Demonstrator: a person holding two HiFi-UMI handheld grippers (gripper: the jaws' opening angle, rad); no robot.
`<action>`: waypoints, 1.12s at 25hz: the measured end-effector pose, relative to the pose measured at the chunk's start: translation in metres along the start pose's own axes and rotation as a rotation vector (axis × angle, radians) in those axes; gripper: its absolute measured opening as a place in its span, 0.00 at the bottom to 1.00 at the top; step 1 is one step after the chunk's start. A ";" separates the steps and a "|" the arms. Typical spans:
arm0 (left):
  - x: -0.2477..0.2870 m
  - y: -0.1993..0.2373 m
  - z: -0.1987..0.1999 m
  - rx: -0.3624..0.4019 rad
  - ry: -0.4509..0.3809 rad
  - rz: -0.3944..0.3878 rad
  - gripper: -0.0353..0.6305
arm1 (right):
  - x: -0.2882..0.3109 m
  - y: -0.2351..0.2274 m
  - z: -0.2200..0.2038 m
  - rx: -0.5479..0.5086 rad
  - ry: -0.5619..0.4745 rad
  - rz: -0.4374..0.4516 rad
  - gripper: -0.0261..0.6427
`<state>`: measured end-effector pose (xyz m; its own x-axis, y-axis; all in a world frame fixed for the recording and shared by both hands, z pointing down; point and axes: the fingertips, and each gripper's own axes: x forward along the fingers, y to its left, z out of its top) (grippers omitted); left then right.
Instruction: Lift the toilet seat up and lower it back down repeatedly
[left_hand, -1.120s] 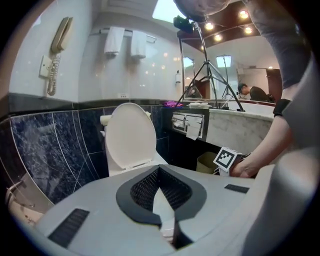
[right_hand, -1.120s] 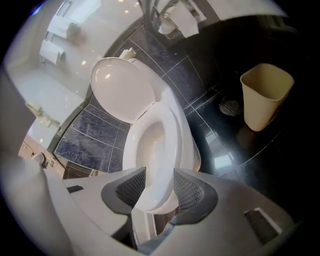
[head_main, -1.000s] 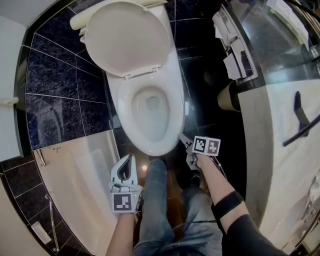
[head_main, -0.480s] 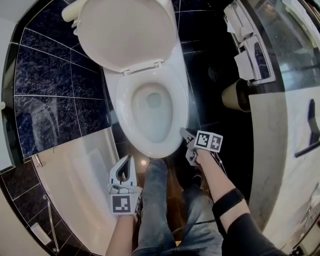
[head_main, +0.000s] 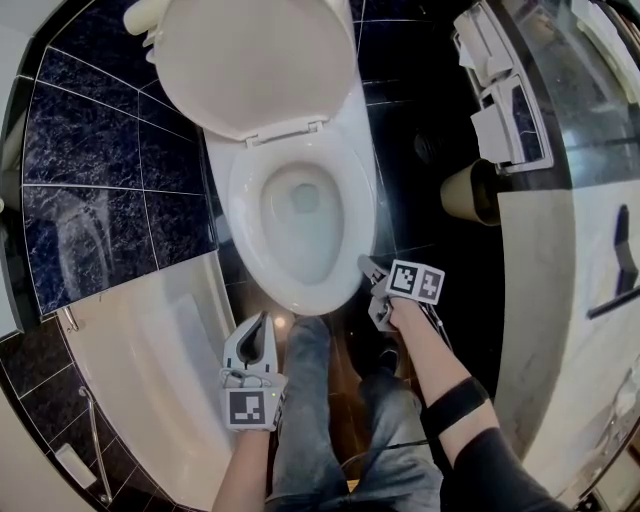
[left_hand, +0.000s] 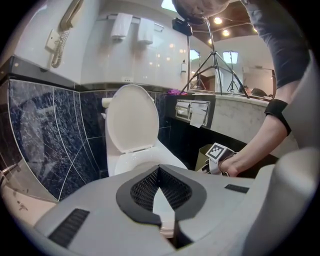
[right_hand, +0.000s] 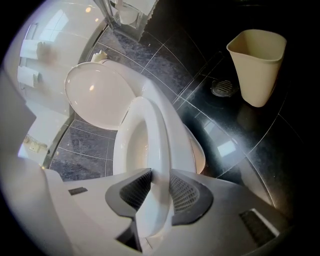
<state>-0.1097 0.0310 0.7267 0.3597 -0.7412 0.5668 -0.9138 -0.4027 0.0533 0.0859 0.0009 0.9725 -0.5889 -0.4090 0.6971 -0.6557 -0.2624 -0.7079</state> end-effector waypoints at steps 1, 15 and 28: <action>0.000 0.000 -0.001 -0.003 0.005 0.000 0.04 | 0.000 0.000 0.000 0.001 0.002 -0.002 0.23; -0.017 -0.012 -0.015 0.012 0.064 -0.031 0.04 | -0.048 0.052 0.015 -0.007 0.007 0.036 0.22; -0.005 -0.026 -0.059 -0.108 0.256 -0.078 0.04 | -0.104 0.142 0.062 -0.031 0.010 0.049 0.22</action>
<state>-0.0993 0.0770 0.7706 0.3831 -0.5452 0.7456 -0.9049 -0.3836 0.1844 0.0836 -0.0483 0.7923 -0.6251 -0.4116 0.6632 -0.6407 -0.2148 -0.7371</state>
